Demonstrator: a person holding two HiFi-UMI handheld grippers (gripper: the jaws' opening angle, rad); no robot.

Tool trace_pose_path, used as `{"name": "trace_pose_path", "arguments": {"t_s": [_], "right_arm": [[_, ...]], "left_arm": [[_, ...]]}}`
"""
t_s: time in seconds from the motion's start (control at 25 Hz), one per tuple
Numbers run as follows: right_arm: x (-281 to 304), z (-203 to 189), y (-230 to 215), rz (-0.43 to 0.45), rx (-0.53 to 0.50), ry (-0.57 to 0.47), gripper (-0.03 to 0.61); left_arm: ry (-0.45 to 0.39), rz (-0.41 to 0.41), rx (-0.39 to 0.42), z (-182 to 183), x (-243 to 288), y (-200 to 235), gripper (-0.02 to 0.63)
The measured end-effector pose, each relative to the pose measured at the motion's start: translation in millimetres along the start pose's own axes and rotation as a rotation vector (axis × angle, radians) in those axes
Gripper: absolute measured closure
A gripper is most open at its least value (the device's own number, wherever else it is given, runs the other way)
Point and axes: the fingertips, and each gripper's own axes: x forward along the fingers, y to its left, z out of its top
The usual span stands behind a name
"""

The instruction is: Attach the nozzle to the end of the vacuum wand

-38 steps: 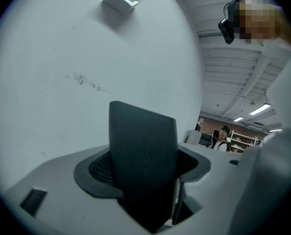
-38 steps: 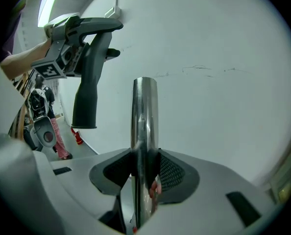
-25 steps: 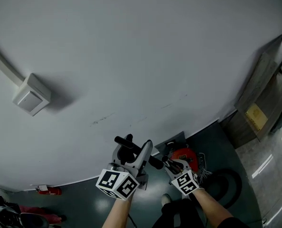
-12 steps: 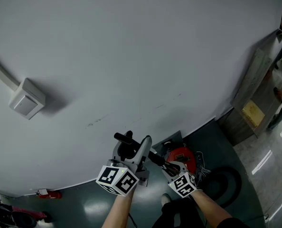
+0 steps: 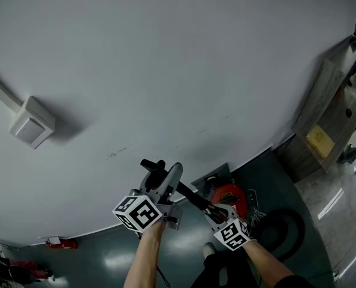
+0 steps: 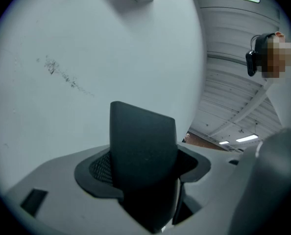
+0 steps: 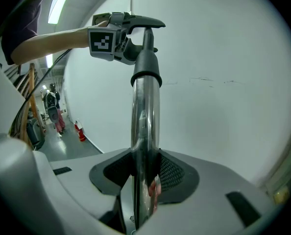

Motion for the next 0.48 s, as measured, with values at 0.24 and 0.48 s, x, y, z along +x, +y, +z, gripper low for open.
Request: {"name": "trace_pose_path", "arguments": {"t_s": [0.24, 0.48], "right_arm": [[5.5, -1.6, 2.8, 0.015, 0.01, 0.024, 0.428], [12.9, -0.6, 3.8, 0.019, 0.008, 0.042, 0.429]], "left_arm": [[-0.017, -0.004, 0.112, -1.4, -6.2, -19.9, 0.287], [-0.028, 0.006, 0.259, -4.9, -12.4, -39.7, 0.288]]}}
